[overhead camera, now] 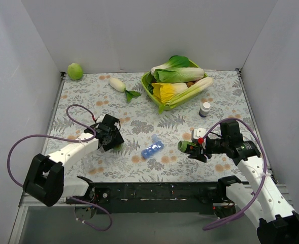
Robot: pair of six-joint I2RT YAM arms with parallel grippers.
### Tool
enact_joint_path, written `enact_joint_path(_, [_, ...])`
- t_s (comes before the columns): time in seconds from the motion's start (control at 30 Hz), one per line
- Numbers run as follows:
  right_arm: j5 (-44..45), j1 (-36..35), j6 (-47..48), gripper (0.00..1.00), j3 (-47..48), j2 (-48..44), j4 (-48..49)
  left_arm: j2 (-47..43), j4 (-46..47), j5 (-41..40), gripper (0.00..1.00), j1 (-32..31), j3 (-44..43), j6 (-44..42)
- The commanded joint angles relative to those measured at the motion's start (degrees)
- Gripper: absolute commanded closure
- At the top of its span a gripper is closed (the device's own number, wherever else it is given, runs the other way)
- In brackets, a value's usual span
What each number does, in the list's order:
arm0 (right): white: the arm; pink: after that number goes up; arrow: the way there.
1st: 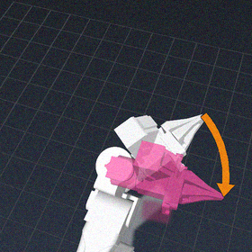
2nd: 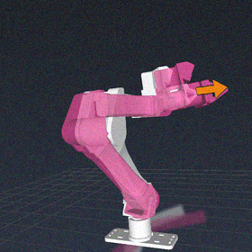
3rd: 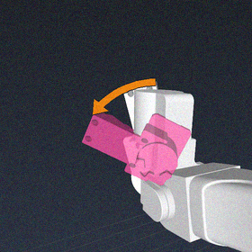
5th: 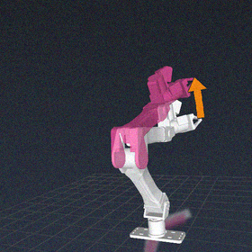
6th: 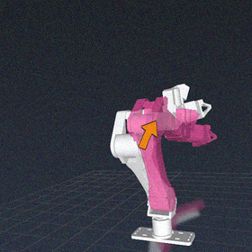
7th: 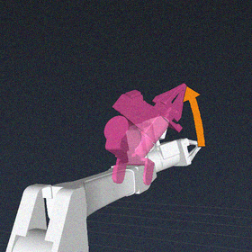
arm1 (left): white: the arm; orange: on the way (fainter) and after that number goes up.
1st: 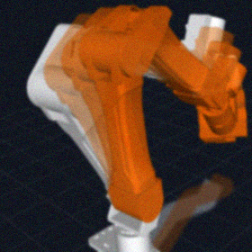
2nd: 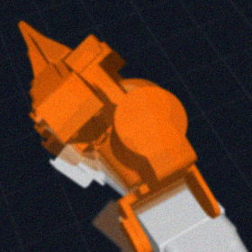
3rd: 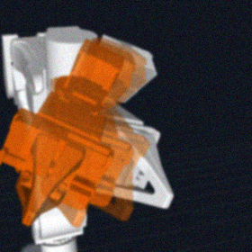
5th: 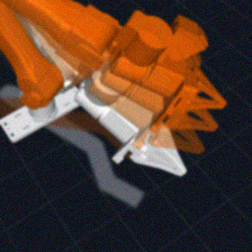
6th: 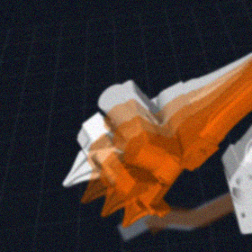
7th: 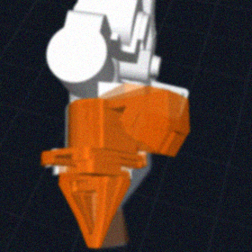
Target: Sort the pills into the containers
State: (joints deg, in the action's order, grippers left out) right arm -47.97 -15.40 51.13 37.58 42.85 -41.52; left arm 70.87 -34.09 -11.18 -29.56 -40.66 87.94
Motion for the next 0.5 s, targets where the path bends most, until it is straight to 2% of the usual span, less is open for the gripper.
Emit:
enact_joint_path(0.0, [-2.31, 0.28, 1.33, 0.91, 2.66, 1.70, 0.92, 4.09, 2.97, -2.62, 0.90, 4.42, -0.03, -2.34])
enact_joint_path(0.07, [-2.40, 0.19, 2.56, 0.91, 5.11, 2.76, -1.18, 5.06, 2.97, -2.71, 0.81, 5.30, -0.47, -1.99])
enact_joint_path(0.1, [-2.57, 0.28, 3.44, 0.91, 5.83, 3.72, -1.72, 5.07, 3.06, -2.79, 0.65, 5.48, -0.38, -1.90])
enact_joint_path(0.17, [-2.83, 0.28, 3.88, 0.91, 7.67, 4.61, -2.51, 4.28, 3.67, -2.27, 0.57, 5.92, -0.12, -1.55])
enact_joint_path(0.2, [-3.10, 0.19, 4.06, 0.91, 8.12, 4.70, -2.69, 3.41, 3.59, -2.27, 0.45, 6.09, 0.06, -1.46])
enact_joint_path(0.33, [-4.85, 0.28, 1.87, 0.91, 8.74, 4.61, -0.94, 1.03, 2.54, -1.92, 0.26, 6.71, 0.32, -1.02])
enact_joint_path(0.47, [-6.87, 0.19, -2.78, 0.91, 8.30, 3.47, 2.66, -2.66, 0.61, 0.19, 0.16, 6.80, -0.38, -1.63])
